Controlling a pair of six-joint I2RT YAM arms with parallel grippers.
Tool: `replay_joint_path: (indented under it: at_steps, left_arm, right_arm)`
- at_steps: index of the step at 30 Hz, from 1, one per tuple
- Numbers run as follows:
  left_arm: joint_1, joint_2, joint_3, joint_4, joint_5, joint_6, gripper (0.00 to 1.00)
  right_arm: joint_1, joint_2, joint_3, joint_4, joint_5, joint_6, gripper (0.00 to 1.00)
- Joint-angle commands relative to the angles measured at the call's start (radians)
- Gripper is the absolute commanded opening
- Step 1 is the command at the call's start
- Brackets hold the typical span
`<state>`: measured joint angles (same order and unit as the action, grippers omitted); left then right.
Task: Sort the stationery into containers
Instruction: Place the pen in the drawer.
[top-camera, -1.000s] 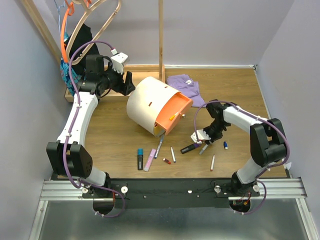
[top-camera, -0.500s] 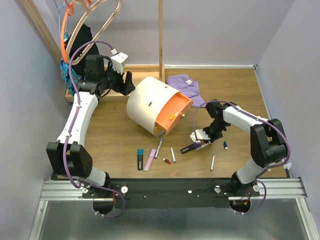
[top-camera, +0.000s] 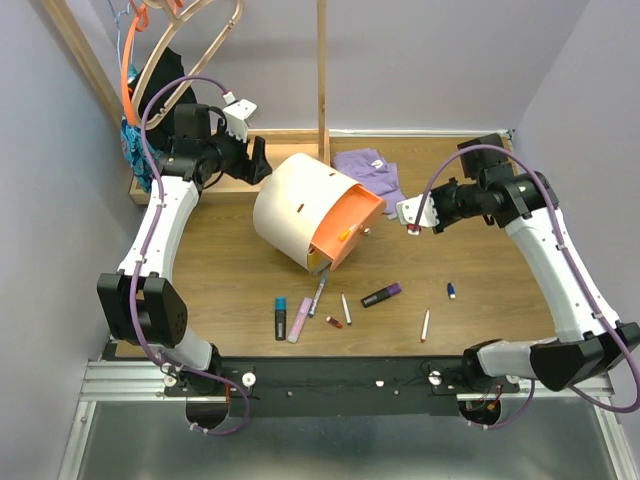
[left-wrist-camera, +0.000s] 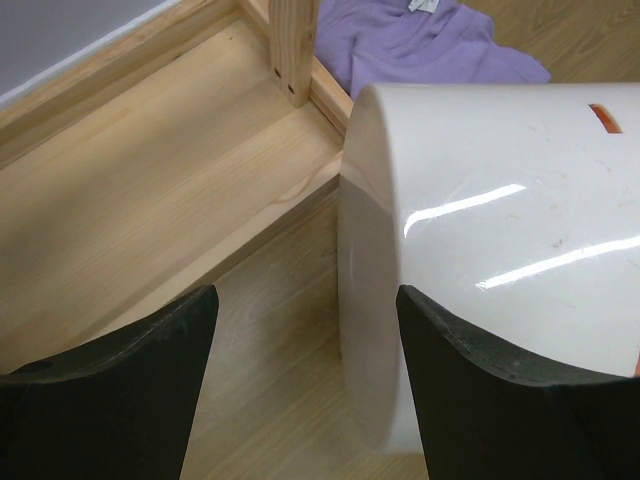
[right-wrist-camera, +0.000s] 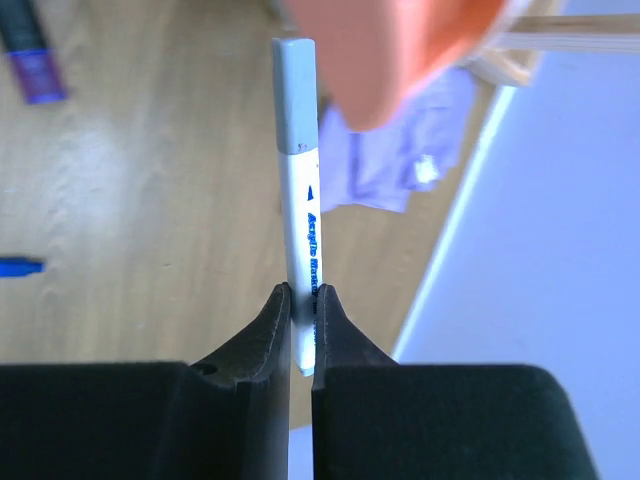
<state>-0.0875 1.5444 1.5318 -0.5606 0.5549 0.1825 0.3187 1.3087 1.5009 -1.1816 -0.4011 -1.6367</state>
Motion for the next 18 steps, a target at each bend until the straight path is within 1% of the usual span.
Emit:
replay_joint_path:
  at_steps: [1, 4, 5, 9, 12, 13, 16, 18]
  left_arm:
    - [-0.006, 0.010, 0.044, 0.030, 0.022, -0.018, 0.82]
    - [-0.008, -0.001, 0.033, 0.031, 0.025, -0.020, 0.82]
    - [-0.008, -0.006, 0.028, 0.031, 0.025, -0.018, 0.82]
    - [-0.008, -0.032, 0.002, 0.027, 0.016, -0.009, 0.81]
    - [-0.008, -0.052, -0.015, 0.022, 0.007, 0.001, 0.81]
    - [-0.006, -0.062, -0.021, 0.022, 0.002, 0.005, 0.82]
    - [-0.006, -0.070, -0.033, 0.028, -0.004, 0.006, 0.82]
    - [-0.006, -0.072, -0.033, 0.028, -0.004, 0.006, 0.82]
  right_arm:
    - [-0.004, 0.075, 0.139, 0.066, -0.011, 0.151, 0.04]
    - [-0.004, 0.113, 0.177, 0.175, -0.030, 0.192, 0.04]
    - [-0.003, 0.122, 0.177, 0.225, -0.042, 0.186, 0.04]
    - [0.011, 0.161, 0.183, 0.292, -0.068, 0.124, 0.04]
    - [0.029, 0.193, 0.191, 0.290, -0.077, 0.034, 0.04]
    - [0.036, 0.199, 0.190, 0.287, -0.079, -0.030, 0.04]
    - [0.059, 0.212, 0.173, 0.290, -0.081, -0.136, 0.04]
    - [0.068, 0.228, 0.179, 0.274, -0.074, -0.185, 0.03]
